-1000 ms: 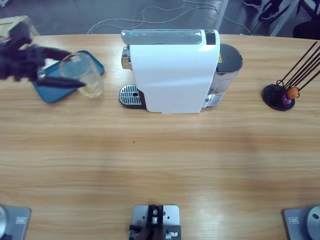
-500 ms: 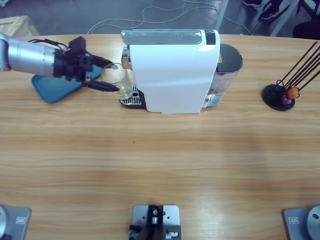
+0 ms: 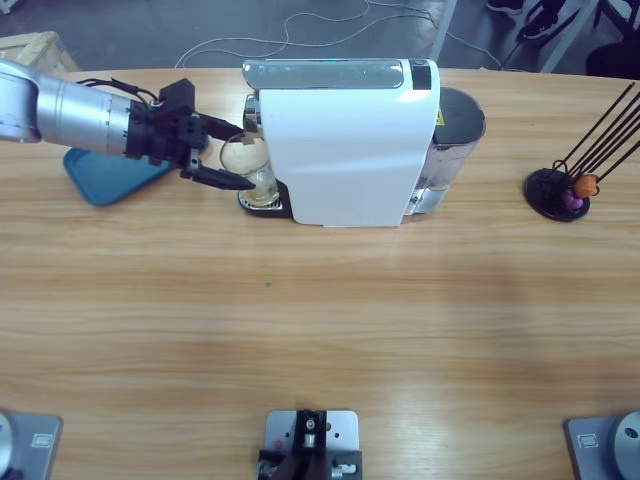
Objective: Pour coffee
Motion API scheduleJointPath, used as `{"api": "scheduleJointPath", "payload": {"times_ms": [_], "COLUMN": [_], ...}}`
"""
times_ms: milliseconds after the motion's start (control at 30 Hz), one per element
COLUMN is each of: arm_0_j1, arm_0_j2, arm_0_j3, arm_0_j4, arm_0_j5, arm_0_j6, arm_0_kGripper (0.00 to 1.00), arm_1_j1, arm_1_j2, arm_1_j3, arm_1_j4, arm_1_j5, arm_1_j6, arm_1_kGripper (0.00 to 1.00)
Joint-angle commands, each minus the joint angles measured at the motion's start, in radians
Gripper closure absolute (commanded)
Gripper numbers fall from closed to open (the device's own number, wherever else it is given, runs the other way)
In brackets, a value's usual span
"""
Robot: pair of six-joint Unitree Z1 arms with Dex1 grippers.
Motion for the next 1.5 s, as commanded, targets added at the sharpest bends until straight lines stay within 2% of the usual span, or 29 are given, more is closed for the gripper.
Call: {"api": "scheduleJointPath", "payload": {"times_ms": [33, 100, 167, 200, 233, 267, 467, 600, 700, 767, 900, 1000, 1033, 1100, 1133, 1267, 1500], "arm_0_j1": [-0.028, -0.024, -0.019, -0.019, -0.017, -0.017, 0.009, 0.085, 0.074, 0.028, -0.078, -0.122, -0.135, -0.156, -0.159, -0.172, -0.174], "arm_0_j2": [0.059, 0.055, 0.055, 0.055, 0.054, 0.054, -0.001, -0.083, -0.159, -0.226, -0.412, -0.493, -0.505, -0.528, -0.54, -0.582, -0.579], "arm_0_j3": [-0.007, -0.01, -0.012, -0.012, -0.011, -0.01, 0.034, 0.091, 0.125, 0.138, 0.144, 0.144, 0.144, 0.142, 0.142, 0.156, 0.188], "arm_0_j4": [-0.017, -0.018, -0.018, -0.018, -0.018, -0.018, -0.018, -0.017, 0.002, 0.046, 0.163, 0.214, 0.219, 0.231, 0.238, 0.257, 0.257], "arm_0_j5": [0.098, 0.095, 0.09, 0.081, 0.066, 0.057, 0.034, 0.01, 0.172, 0.323, 0.463, 0.53, 0.527, 0.528, 0.528, 0.528, 0.53], "arm_0_j6": [-0.063, -0.07, -0.075, -0.078, -0.079, -0.079, -0.094, -0.156, -0.289, -0.364, -0.479, -0.613, -0.653, -0.661, -0.662, -0.662, -0.66], "arm_0_kGripper": [0.315, 0.212, 0.201, 0.146, 0.046, 0.011, 0.009, 0.009, 0.009, 0.009, 0.009, 0.009, 0.009, 0.009, 0.009, 0.009, 0.009], "arm_1_j1": [0.005, 0.005, 0.005, 0.005, 0.005, 0.005, 0.004, 0.003, -0.029, -0.113, -0.27, -0.396, -0.419, -0.443, -0.443, -0.398, -0.397], "arm_1_j2": [0.011, 0.011, 0.012, 0.012, 0.013, 0.014, 0.014, 0.037, 0.102, 0.209, 0.438, 0.681, 0.729, 0.806, 0.841, 0.963, 1.084], "arm_1_j3": [0.03, 0.03, 0.031, 0.031, 0.031, 0.031, 0.028, -0.022, -0.133, -0.274, -0.579, -0.87, -0.931, -1.028, -1.07, -1.192, -1.294], "arm_1_j4": [-0.007, -0.007, -0.007, -0.007, -0.007, -0.007, -0.007, -0.007, 0.002, 0.058, 0.189, 0.341, 0.354, 0.358, 0.36, 0.367, 0.409], "arm_1_j5": [-0.021, -0.019, -0.019, -0.019, -0.019, -0.019, -0.019, -0.027, -0.02, 0.056, 0.126, 0.21, 0.226, 0.302, 0.329, 0.323, 0.362], "arm_1_j6": [-0.001, -0.001, -0.001, -0.001, -0.001, -0.001, -0.001, 0.0, -0.002, -0.041, -0.095, -0.087, -0.082, -0.047, -0.04, -0.046, -0.041], "arm_1_kGripper": [0.0, 0.0, 0.0, 0.0, 0.0, 0.0, 0.0, 0.0, 0.029, 0.078, 0.097, 0.238, 0.402, 0.913, 1.0, 1.0, 1.0]}}
